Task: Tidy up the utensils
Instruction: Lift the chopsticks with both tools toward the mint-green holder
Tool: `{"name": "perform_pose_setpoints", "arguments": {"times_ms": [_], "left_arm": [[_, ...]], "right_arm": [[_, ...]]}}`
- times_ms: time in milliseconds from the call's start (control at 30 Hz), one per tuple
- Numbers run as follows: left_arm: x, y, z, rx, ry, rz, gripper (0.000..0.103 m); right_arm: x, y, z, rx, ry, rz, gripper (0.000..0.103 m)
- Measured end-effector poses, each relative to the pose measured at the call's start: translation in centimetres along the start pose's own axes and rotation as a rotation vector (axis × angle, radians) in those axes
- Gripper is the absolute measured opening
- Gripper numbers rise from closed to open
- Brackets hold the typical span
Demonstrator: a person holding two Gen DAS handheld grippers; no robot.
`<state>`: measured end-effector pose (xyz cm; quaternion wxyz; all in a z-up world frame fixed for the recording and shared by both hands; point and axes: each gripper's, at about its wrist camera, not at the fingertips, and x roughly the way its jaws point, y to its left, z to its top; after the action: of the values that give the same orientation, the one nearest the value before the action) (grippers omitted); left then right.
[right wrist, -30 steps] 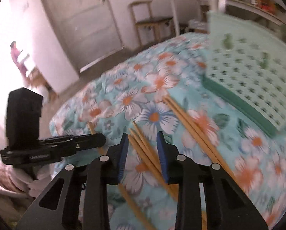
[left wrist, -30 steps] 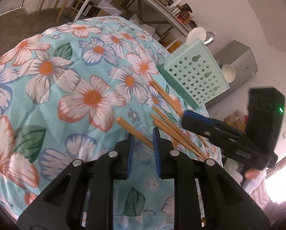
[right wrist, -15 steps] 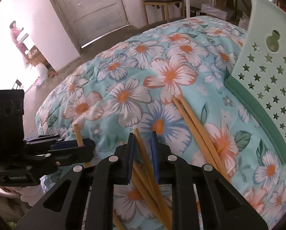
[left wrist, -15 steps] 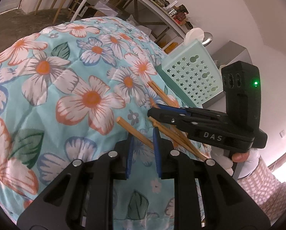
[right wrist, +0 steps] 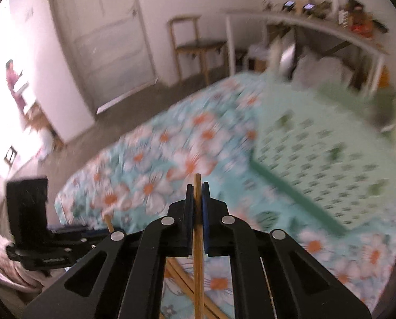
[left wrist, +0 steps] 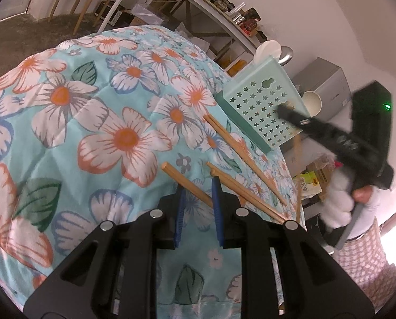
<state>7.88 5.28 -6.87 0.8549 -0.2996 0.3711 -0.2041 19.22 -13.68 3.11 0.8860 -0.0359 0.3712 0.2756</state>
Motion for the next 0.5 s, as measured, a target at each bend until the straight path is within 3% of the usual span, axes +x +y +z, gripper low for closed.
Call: {"name": "perform_pose_setpoints", "arguments": {"times_ms": [200,500], "left_arm": [[-1.6,-1.7,1.0,0.042,-0.042,-0.033,0.015],[-5.6,-6.6,4.5,0.146,-0.135,-0.15,0.007]], "right_arm": [[-7.8,-2.1,-0.2,0.104,-0.213,-0.066,0.006],[-16.7,-3.5,-2.5,0.197,-0.433,-0.12,0.006]]}}
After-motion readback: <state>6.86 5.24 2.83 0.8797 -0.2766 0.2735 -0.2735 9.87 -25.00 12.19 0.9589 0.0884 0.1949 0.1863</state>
